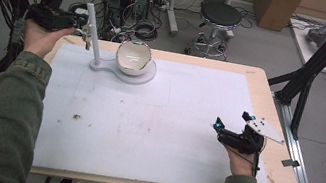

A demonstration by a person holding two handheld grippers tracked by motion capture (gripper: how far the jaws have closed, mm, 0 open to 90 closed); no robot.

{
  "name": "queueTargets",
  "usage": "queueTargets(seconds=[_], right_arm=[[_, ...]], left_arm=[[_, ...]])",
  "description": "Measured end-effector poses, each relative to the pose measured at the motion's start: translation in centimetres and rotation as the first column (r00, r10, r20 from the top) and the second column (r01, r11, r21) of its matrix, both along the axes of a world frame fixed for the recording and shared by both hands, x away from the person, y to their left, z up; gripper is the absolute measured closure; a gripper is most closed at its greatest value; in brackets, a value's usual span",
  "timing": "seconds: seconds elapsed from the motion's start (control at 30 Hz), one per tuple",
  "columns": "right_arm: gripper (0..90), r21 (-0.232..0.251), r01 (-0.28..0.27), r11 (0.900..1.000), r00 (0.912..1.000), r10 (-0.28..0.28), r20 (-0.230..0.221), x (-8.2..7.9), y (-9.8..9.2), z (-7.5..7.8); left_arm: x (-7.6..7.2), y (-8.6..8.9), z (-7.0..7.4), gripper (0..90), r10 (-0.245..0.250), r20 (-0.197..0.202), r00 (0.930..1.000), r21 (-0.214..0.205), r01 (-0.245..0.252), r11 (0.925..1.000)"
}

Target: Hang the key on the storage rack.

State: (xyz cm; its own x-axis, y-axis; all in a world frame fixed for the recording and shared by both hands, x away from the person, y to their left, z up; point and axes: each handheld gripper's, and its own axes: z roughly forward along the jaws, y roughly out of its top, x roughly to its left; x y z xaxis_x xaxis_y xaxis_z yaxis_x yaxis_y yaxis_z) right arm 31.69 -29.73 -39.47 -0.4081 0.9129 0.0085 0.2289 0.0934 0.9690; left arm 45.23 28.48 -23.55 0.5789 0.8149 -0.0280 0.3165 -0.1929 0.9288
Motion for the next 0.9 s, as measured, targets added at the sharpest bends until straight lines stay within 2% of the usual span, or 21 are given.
queueTargets(seconds=[0.13, 0.4, 0.43, 0.47, 0.53, 0.73, 0.87, 0.9], right_arm=[[0.6, 0.002, -0.003, 1.0, 1.0, 0.003, -0.008, 0.1, 0.0, 0.0], [0.6, -0.013, -0.006, 0.9999, 1.0, 0.006, -0.006, 0.0, 0.1, -0.1], [0.6, -0.02, -0.007, 0.9998, 1.0, 0.007, -0.002, 0.1, 0.2, -0.1], [0.6, -0.02, -0.007, 0.9998, 1.0, 0.007, -0.002, 0.1, 0.2, -0.1], [0.6, -0.018, -0.007, 0.9998, 1.0, 0.007, -0.003, 0.1, 0.1, -0.1], [0.6, -0.016, -0.006, 0.9999, 1.0, 0.006, -0.002, 0.0, 0.1, -0.1], [0.6, -0.014, -0.006, 0.9999, 1.0, 0.006, -0.003, 0.0, 0.1, -0.1], [0.6, -0.013, -0.007, 0.9999, 1.0, 0.007, -0.004, 0.0, 0.1, -0.1]], left_arm=[[0.6, 0.3, 0.0, 89.0, 0.015, 0.009, 0.9999, -0.023, -0.014, 0.9996], [1.9, 0.8, 0.1, 89.0, 0.068, -0.004, 0.9977, -0.025, -0.068, 0.9974], [2.1, 1.0, 0.1, 89.0, 0.071, 0.001, 0.9975, -0.059, -0.071, 0.9958], [2.1, 1.0, 0.1, 89.0, 0.071, 0.001, 0.9975, -0.059, -0.071, 0.9958], [2.2, 0.9, 0.2, 89.0, 0.063, 0.008, 0.998, -0.091, -0.062, 0.9939], [2.7, 0.5, -0.3, 89.0, 0.06, 0.0, 0.9982, -0.1, -0.06, 0.9932], [3.2, 0.0, -0.7, 88.9, 0.061, -0.002, 0.9981, -0.086, -0.061, 0.9944], [3.4, -0.2, -0.8, 89.0, 0.076, -0.002, 0.9971, -0.077, -0.076, 0.9941]])
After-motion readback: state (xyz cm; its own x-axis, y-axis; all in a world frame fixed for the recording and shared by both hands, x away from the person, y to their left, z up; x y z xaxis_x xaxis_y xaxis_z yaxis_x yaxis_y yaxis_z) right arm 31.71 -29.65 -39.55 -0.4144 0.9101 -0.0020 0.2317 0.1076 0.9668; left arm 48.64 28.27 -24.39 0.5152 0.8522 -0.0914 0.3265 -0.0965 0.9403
